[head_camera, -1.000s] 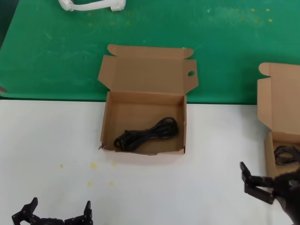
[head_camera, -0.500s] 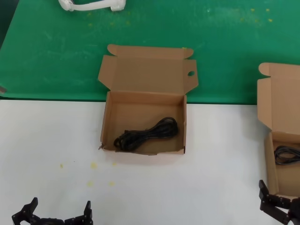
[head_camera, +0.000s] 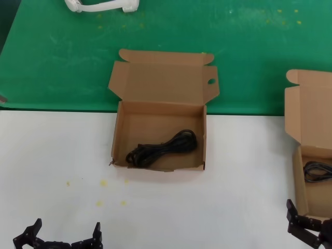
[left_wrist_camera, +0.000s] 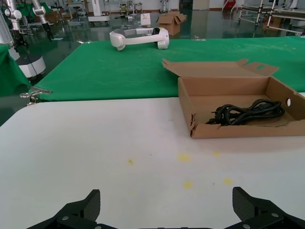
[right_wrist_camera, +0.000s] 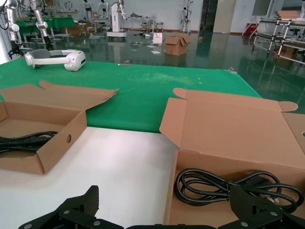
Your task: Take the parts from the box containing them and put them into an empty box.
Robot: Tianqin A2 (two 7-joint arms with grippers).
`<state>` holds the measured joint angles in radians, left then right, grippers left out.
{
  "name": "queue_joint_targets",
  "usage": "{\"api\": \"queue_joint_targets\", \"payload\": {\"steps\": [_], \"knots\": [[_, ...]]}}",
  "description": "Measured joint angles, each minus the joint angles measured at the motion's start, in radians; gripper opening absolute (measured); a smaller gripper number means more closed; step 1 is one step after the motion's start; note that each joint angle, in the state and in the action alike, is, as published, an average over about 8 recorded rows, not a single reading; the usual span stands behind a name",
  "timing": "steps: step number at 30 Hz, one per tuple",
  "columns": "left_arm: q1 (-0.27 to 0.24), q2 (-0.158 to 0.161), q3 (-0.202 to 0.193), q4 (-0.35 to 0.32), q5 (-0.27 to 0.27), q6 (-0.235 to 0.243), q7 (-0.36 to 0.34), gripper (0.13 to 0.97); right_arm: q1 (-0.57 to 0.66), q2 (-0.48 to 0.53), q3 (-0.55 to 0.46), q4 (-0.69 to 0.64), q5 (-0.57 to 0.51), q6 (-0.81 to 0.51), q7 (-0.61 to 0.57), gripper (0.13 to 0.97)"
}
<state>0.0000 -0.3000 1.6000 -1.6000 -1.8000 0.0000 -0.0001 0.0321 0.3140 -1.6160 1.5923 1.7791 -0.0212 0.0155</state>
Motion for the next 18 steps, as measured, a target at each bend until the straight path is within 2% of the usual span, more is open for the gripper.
{"api": "queue_joint_targets", "payload": {"steps": [18], "knots": [[0.000, 0.000, 0.000, 0.000, 0.000, 0.000, 0.000, 0.966, 0.000, 0.000, 0.000, 0.000, 0.000, 0.000, 0.000, 0.966]]}}
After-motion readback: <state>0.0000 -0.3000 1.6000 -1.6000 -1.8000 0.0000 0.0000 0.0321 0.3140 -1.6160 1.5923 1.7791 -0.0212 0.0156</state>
